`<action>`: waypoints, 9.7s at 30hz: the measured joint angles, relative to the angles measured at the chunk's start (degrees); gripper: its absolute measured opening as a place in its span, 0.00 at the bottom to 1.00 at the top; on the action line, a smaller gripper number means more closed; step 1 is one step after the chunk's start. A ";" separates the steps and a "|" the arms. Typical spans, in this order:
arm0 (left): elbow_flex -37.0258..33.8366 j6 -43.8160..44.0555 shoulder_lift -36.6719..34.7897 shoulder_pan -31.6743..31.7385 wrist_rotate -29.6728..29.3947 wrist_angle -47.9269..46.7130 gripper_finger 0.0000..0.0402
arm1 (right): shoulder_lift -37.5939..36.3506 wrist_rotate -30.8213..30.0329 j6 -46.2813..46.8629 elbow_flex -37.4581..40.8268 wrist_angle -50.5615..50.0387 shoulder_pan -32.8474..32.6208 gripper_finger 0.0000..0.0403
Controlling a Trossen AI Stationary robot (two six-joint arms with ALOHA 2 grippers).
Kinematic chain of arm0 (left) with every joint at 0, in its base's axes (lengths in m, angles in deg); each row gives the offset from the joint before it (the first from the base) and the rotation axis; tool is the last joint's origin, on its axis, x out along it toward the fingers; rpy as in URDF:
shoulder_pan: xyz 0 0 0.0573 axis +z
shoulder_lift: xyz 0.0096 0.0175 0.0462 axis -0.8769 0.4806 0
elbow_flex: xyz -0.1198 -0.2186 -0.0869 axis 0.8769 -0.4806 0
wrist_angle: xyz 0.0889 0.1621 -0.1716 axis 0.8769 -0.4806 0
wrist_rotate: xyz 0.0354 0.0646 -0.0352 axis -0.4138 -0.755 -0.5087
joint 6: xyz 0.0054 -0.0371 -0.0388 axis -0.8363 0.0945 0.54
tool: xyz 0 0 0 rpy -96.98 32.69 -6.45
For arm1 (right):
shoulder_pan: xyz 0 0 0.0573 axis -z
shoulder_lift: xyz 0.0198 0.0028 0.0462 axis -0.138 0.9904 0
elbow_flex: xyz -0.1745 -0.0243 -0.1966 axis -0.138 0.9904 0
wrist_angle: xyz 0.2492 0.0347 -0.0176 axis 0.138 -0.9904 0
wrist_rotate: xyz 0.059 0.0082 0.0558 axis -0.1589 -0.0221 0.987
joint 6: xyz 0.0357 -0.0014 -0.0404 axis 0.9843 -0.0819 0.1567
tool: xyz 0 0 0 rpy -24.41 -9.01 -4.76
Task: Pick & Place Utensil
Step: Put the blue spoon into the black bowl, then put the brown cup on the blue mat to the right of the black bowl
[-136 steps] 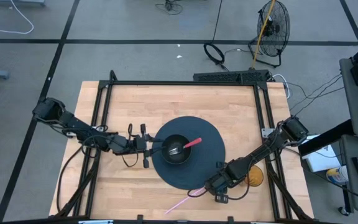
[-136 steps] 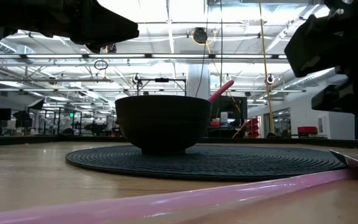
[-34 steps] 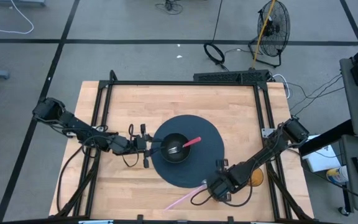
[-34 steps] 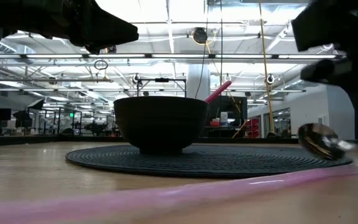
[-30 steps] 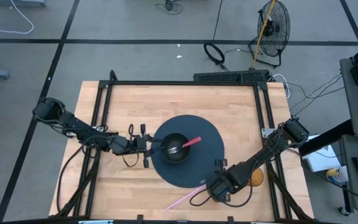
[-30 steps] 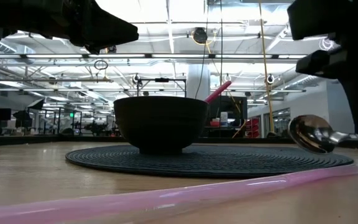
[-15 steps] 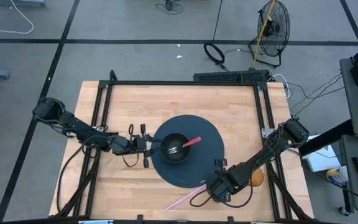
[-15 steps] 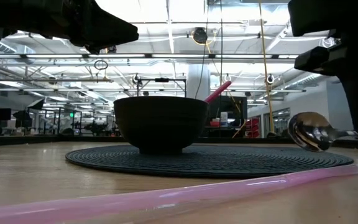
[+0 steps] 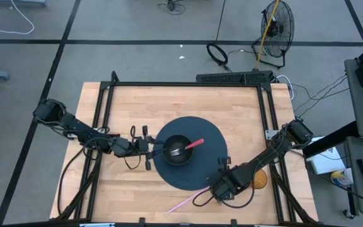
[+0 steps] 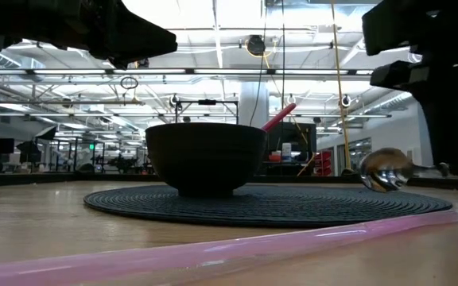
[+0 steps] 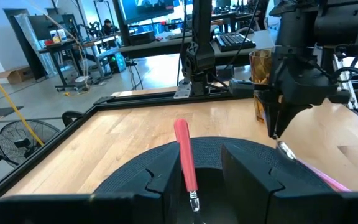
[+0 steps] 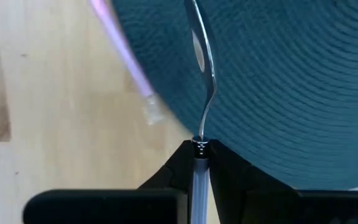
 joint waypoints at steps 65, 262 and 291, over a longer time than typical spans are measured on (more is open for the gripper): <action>0.00 5.43 -22.09 -9.71 -13.99 -26.53 0.30 | -0.07 -16.96 -41.24 -23.89 -17.82 17.89 0.07; -0.02 5.71 -23.45 -11.15 -15.05 -30.28 0.30 | -24.98 -18.61 -46.19 -7.36 18.02 12.64 0.27; -0.02 5.60 -23.45 -7.91 -14.93 -29.64 0.30 | -59.31 -12.20 -17.20 31.83 34.46 -1.33 0.23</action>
